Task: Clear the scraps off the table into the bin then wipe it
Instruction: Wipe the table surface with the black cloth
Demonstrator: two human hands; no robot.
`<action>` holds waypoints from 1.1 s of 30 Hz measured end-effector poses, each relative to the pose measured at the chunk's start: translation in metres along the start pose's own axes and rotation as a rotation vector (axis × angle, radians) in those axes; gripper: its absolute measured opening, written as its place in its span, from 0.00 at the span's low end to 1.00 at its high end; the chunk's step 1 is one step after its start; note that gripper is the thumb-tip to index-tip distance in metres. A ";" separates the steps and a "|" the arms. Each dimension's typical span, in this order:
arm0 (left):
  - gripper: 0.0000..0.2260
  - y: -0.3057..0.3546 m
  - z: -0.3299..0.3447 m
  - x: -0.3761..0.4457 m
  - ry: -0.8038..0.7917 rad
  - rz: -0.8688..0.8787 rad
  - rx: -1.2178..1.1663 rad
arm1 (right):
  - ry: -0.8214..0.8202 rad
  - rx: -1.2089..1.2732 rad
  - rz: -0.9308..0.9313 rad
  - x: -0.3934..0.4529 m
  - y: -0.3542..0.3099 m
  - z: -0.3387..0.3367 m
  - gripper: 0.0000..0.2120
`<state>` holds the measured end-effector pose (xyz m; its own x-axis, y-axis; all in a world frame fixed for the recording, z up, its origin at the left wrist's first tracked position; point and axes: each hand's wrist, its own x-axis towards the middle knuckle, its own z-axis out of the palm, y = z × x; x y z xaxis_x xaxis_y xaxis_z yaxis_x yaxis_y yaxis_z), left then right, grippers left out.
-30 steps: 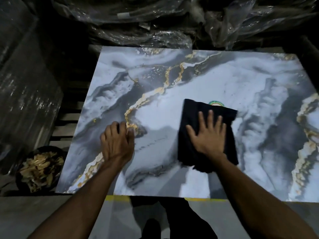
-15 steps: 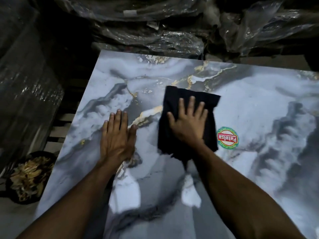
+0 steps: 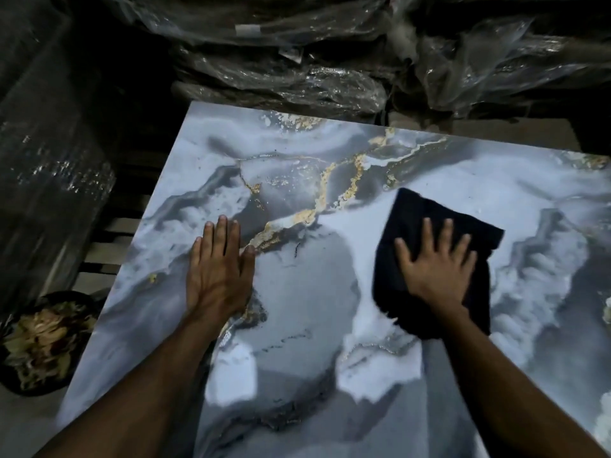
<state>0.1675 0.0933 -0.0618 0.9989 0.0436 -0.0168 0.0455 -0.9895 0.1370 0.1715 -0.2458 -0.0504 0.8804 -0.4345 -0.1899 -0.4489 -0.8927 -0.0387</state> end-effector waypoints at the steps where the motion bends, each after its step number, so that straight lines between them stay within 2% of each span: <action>1: 0.29 0.000 0.000 0.000 0.006 0.003 -0.003 | -0.009 0.020 0.039 0.015 0.006 -0.005 0.38; 4: 0.28 -0.001 0.002 -0.001 0.018 0.005 -0.003 | -0.026 0.066 0.093 0.050 -0.002 -0.013 0.38; 6: 0.28 -0.002 0.003 -0.001 0.018 0.005 -0.006 | -0.027 0.068 0.055 0.063 -0.029 -0.014 0.38; 10: 0.28 -0.001 0.003 -0.001 0.020 0.002 -0.014 | -0.041 0.025 -0.194 0.064 -0.120 -0.012 0.36; 13: 0.27 0.000 0.002 -0.002 0.039 0.003 -0.019 | -0.054 0.008 -0.383 0.034 -0.177 0.000 0.36; 16: 0.27 0.000 0.002 -0.004 0.032 -0.001 -0.013 | 0.002 0.040 -0.542 -0.016 -0.179 0.014 0.35; 18: 0.27 0.000 0.002 -0.003 0.030 -0.002 -0.014 | 0.023 0.053 -0.569 -0.039 -0.156 0.023 0.35; 22: 0.28 0.001 -0.001 -0.002 0.019 -0.004 -0.040 | 0.020 0.003 -0.390 -0.040 -0.093 0.022 0.36; 28: 0.28 0.005 -0.005 -0.003 0.003 -0.003 -0.034 | -0.001 0.020 0.004 0.025 -0.005 -0.004 0.37; 31: 0.28 0.004 -0.004 -0.002 0.005 -0.006 -0.035 | -0.024 0.068 0.077 0.063 -0.005 -0.016 0.37; 33: 0.29 0.003 -0.003 -0.002 0.011 -0.008 -0.045 | -0.021 0.070 0.054 0.081 -0.026 -0.020 0.37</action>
<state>0.1654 0.0906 -0.0589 0.9986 0.0533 -0.0072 0.0537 -0.9820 0.1811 0.2576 -0.2598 -0.0453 0.8514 -0.4789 -0.2139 -0.5061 -0.8571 -0.0958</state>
